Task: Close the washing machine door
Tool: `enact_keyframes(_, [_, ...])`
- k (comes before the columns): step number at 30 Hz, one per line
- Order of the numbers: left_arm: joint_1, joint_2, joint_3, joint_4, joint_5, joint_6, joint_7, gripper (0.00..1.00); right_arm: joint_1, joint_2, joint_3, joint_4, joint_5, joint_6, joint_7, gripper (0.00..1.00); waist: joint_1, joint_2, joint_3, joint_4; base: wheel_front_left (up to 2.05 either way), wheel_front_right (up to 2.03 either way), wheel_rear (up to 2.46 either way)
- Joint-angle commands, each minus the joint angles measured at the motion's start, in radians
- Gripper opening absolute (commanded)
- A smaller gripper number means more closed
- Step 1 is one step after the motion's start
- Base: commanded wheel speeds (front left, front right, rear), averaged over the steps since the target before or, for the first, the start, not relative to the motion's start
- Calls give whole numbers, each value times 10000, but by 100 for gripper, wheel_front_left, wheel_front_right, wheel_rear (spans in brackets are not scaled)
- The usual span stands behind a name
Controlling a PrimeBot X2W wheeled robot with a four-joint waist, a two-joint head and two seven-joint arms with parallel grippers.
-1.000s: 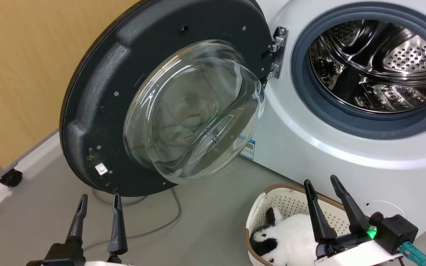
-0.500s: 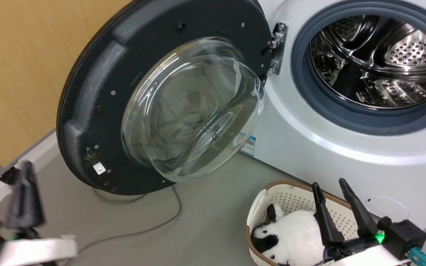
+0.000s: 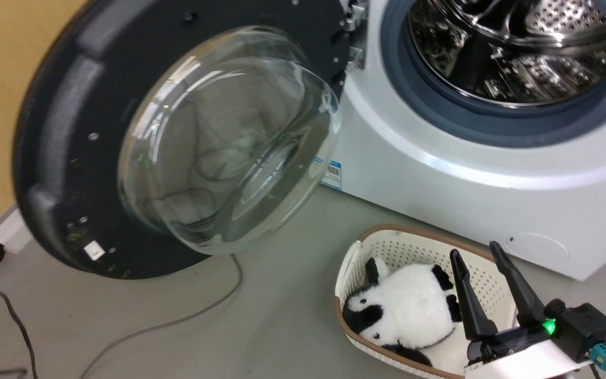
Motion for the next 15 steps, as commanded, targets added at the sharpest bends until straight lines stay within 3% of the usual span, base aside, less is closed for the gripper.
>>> enact_keyframes(1, [-428, 245, 54, 455, -418, -79, 363, 0, -168, -70, 9, -49, -64, 8, -44, 100, -1, 0, 181, -165, 0, 0, 0])
enact_keyframes(5, [-1297, 532, 397, 1824, -1916, -94, 1636, 0, -331, -81, 38, -90, -57, 8, -44, 100, -1, 0, 362, -339, 0, 0, 0])
enact_keyframes(10, [-2386, 470, 1372, 3429, -4167, 330, 3623, 0, -480, -114, 29, -113, -66, 8, -44, 100, -1, 0, 529, -468, 0, 0, 0])
enact_keyframes(14, [-2730, 449, 1599, 4270, -5257, 667, 5374, 0, -527, -127, 31, -101, -61, 8, -44, 100, -1, 0, 581, -529, 0, 0, 0])
enact_keyframes(15, [-2730, 449, 1599, 4270, -5257, 667, 5374, 0, -527, -127, 31, -101, -61, 8, -44, 100, -1, 0, 581, -529, 0, 0, 0])
